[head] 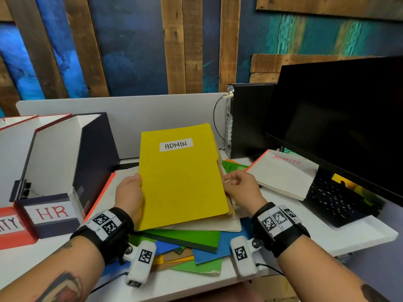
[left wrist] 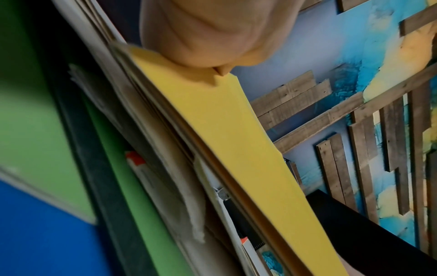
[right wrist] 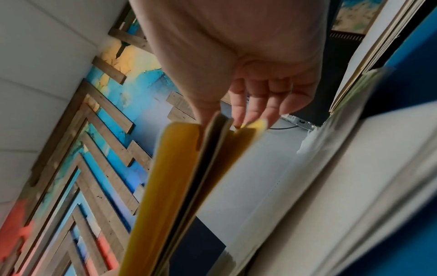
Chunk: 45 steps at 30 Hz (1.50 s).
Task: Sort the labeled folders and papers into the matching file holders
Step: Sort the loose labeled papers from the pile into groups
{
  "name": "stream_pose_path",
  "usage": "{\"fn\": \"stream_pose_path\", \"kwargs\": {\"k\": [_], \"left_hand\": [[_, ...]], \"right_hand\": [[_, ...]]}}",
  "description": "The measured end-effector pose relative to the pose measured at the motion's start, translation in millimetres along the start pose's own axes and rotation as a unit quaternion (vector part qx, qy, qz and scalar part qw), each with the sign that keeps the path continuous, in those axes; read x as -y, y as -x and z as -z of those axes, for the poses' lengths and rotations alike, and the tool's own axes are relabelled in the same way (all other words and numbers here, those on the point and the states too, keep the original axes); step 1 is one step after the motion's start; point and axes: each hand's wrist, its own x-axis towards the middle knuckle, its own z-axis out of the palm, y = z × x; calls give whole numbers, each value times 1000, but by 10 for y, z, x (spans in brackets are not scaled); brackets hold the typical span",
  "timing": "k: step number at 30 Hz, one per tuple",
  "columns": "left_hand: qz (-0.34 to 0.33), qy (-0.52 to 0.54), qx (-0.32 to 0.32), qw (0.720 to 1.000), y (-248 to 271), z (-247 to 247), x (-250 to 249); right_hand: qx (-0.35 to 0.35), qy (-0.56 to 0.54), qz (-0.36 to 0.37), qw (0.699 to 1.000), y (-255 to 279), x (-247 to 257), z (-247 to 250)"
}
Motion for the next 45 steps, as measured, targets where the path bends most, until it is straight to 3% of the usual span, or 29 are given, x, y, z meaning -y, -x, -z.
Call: {"fn": "stream_pose_path", "kwargs": {"k": [4,8,13,15,16,17,18,19,20,22,24,28,32,34,39,43,45], "left_hand": [[-25,-11,12,1000,-38,10,28],[-77,-44,-32,996,-59,11,76],[-55,-84,-137,985,-245,117,73],[-116,-361,-156,912,-127,188,44],[-130,-419,-136,888,-44,188,7],[-137,-410,-122,893,-12,203,4],[-97,-321,-124,934,11,222,1],[-41,-163,-103,980,-22,211,-21],[-23,-95,-81,992,0,223,17],[-7,-40,-47,998,-51,217,85],[-9,-39,-20,999,-89,215,112],[-22,22,-34,999,-142,166,79],[-46,7,-27,999,-111,89,82],[-68,-27,-17,997,-106,59,113],[-93,-83,12,992,-11,-21,96],[-35,-63,93,993,69,-46,86],[-7,-75,96,993,22,-24,150]], "right_hand": [[22,18,-47,998,-23,-53,-45],[-92,-28,-67,993,-45,-57,-25],[-170,-8,-74,983,-90,-40,146],[-165,-7,-84,983,-94,-34,183],[-162,-7,-88,983,-90,-26,182],[-160,-8,-90,983,-78,-10,176],[-154,-16,-91,984,-82,-21,168],[-143,-31,-93,985,-73,-16,158],[-128,-44,-95,986,-61,-13,146],[-117,-32,-90,989,-39,19,139],[-149,8,-51,987,-13,80,158],[-237,17,91,967,103,269,171],[-258,-39,211,942,165,344,112],[-228,-59,203,950,150,343,67],[-46,-71,44,995,68,178,-84],[49,52,-75,995,106,90,-96],[74,138,-123,980,143,100,-57]]}}
